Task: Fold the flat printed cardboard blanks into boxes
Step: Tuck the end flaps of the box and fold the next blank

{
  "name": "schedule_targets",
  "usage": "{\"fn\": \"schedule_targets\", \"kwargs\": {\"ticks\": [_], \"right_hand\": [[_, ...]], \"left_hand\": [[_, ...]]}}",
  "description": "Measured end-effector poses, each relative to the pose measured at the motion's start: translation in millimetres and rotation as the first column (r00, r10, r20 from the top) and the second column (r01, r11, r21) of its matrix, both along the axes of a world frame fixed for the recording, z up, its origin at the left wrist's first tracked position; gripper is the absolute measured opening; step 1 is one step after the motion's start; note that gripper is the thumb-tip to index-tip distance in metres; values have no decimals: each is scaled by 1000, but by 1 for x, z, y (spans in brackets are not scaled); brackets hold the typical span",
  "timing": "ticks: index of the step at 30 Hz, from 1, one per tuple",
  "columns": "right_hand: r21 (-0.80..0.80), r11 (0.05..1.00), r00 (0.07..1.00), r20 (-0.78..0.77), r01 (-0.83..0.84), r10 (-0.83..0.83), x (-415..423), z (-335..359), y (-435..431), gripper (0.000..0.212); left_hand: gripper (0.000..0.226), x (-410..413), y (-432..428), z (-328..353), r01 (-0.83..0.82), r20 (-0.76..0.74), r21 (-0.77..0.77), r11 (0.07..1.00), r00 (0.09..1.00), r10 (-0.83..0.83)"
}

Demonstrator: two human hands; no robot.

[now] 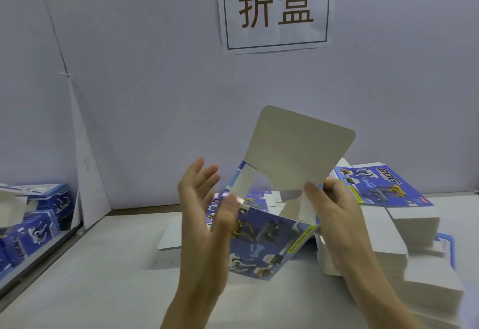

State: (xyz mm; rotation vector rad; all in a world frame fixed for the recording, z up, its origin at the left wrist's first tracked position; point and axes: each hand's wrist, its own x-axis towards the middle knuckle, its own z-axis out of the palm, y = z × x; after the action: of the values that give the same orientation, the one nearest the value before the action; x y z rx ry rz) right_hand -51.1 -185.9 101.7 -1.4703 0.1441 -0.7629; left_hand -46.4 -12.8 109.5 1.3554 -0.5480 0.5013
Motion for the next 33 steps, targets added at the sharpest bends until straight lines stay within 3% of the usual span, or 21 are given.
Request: {"fn": "schedule_targets", "kwargs": {"ticks": [2, 4, 6, 19, 22, 26, 28, 31, 33], "right_hand": [[4, 1000, 999, -28, 29, -29, -1, 2, 1, 16], [-6, 998, 996, -64, 56, -56, -3, 4, 2, 19], [37, 998, 996, -82, 49, -46, -4, 6, 1, 18], [87, 990, 989, -88, -110, 118, -12, 11, 8, 15], [-14, 990, 990, -21, -137, 137, -15, 15, 4, 12], [-156, 987, 958, 271, -49, 91, -22, 23, -7, 27], [-236, 970, 928, 348, -47, 130, -24, 23, -9, 32], [-483, 870, 906, 319, -98, 279, -27, 20, -10, 34], [-653, 711, 887, 128, -261, 444, -30, 20, -11, 36]], "left_hand": [[110, -3, 1, -1, -38, 113, 321, 946, 994, 2], [132, -3, 1, -3, -256, 259, 495, 830, 956, 141], [137, -2, -1, -4, -437, 381, 524, 731, 888, 258], [144, -6, -10, -5, -545, 449, 573, 612, 834, 321], [135, -6, -7, -4, -512, 431, 566, 646, 852, 298], [122, -3, 6, -1, -463, 452, 628, 625, 871, 191], [113, -4, 9, 2, -448, 444, 644, 621, 879, 173], [108, -7, 10, 4, -481, 462, 647, 592, 865, 197], [108, -8, 10, 4, -499, 465, 640, 584, 857, 222]]}}
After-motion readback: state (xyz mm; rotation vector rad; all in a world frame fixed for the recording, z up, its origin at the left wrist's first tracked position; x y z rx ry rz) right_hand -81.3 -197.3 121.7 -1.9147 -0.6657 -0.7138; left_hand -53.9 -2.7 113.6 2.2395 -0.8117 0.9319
